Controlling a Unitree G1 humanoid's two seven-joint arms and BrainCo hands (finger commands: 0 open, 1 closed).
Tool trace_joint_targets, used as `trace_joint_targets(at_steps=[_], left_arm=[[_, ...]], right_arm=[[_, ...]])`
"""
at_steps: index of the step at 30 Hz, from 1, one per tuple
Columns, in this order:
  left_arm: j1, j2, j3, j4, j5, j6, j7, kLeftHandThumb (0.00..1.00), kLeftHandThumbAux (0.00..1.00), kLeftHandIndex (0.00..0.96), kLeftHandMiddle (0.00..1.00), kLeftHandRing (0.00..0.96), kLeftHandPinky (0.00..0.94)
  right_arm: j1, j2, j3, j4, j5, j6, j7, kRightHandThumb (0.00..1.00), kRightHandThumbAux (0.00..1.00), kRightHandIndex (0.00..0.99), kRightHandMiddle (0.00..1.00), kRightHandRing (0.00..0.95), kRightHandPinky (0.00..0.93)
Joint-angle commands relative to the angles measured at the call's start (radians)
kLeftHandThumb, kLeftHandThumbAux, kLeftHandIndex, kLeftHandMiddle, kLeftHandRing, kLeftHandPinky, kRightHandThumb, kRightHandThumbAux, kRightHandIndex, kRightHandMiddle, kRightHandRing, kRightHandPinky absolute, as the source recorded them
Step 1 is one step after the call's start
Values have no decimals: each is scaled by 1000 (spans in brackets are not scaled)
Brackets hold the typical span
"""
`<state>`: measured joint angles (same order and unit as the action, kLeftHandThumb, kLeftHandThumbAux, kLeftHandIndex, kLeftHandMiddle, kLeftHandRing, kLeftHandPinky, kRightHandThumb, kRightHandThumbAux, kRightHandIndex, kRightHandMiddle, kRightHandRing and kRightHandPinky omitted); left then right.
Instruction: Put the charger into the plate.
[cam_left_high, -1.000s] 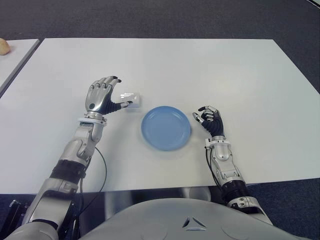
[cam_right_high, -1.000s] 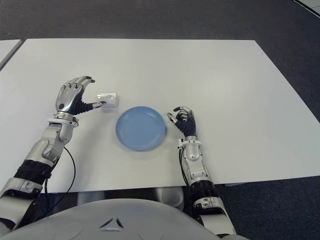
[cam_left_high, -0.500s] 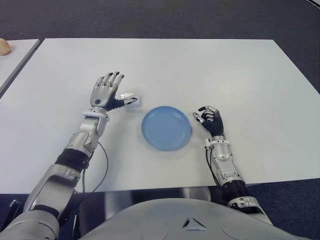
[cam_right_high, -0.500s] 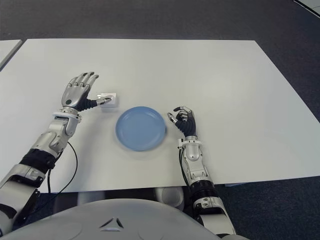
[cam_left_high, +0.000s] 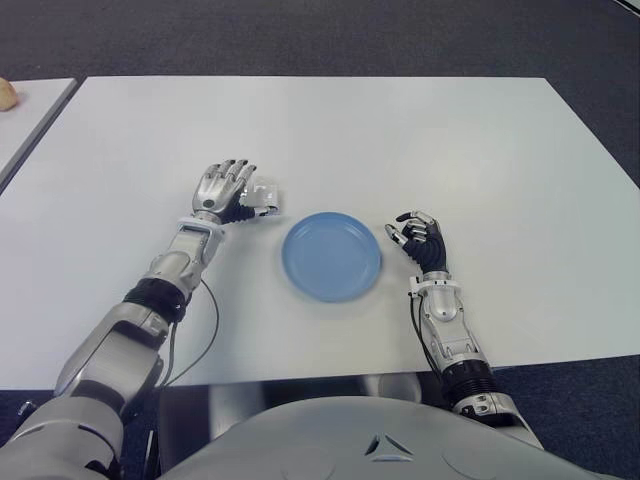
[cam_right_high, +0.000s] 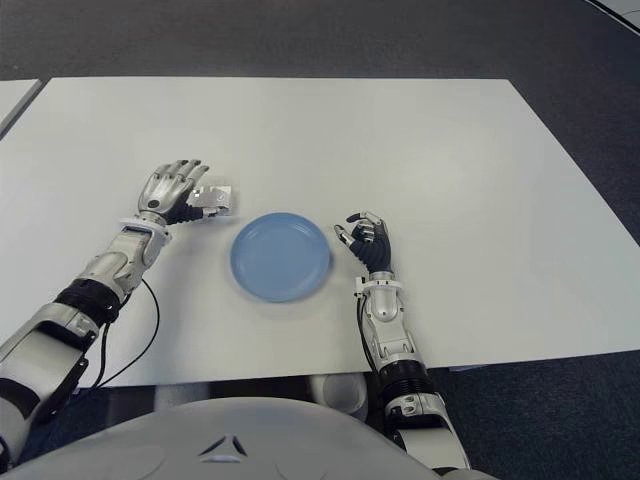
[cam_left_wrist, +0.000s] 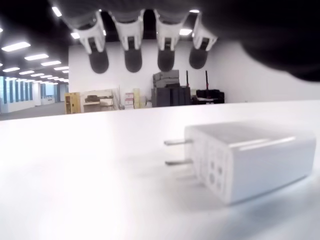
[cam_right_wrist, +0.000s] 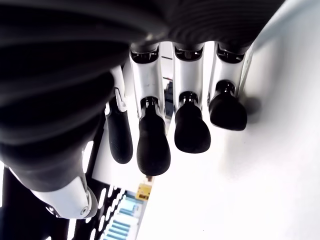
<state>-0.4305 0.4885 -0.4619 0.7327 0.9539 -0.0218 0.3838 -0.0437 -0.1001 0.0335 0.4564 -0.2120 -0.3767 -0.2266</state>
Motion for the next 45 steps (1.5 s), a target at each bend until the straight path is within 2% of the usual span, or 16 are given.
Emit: trace_joint_targets(at_steps=[1, 8, 12, 22, 35, 45], left_arm=[[-28, -12, -51, 69, 17, 13, -45, 571, 150, 0, 0, 0, 0], [-74, -29, -117, 171, 26, 15, -62, 595, 177, 0, 0, 0, 0], [-121, -65, -169, 305, 40, 14, -48, 610, 206, 0, 0, 0, 0], [-156, -79, -241, 388, 38, 21, -48, 637, 281, 0, 0, 0, 0], [-183, -112, -272, 489, 19, 25, -91, 691, 383, 0, 0, 0, 0], [-187, -121, -255, 526, -22, 8, -85, 742, 458, 0, 0, 0, 0]], right_arm=[[16, 5, -1, 3, -6, 23, -5, 699, 732, 435, 756, 774, 791], [18, 8, 1, 1, -8, 7, -14, 701, 732, 435, 759, 781, 810], [19, 10, 2, -1, -9, -7, -19, 702, 731, 434, 765, 787, 814], [24, 6, 4, -7, -12, -6, -17, 702, 731, 434, 767, 788, 813], [33, 11, 5, -34, -6, 9, -11, 703, 729, 435, 777, 797, 823], [33, 10, 4, -38, -10, 32, -13, 702, 730, 435, 776, 794, 818]])
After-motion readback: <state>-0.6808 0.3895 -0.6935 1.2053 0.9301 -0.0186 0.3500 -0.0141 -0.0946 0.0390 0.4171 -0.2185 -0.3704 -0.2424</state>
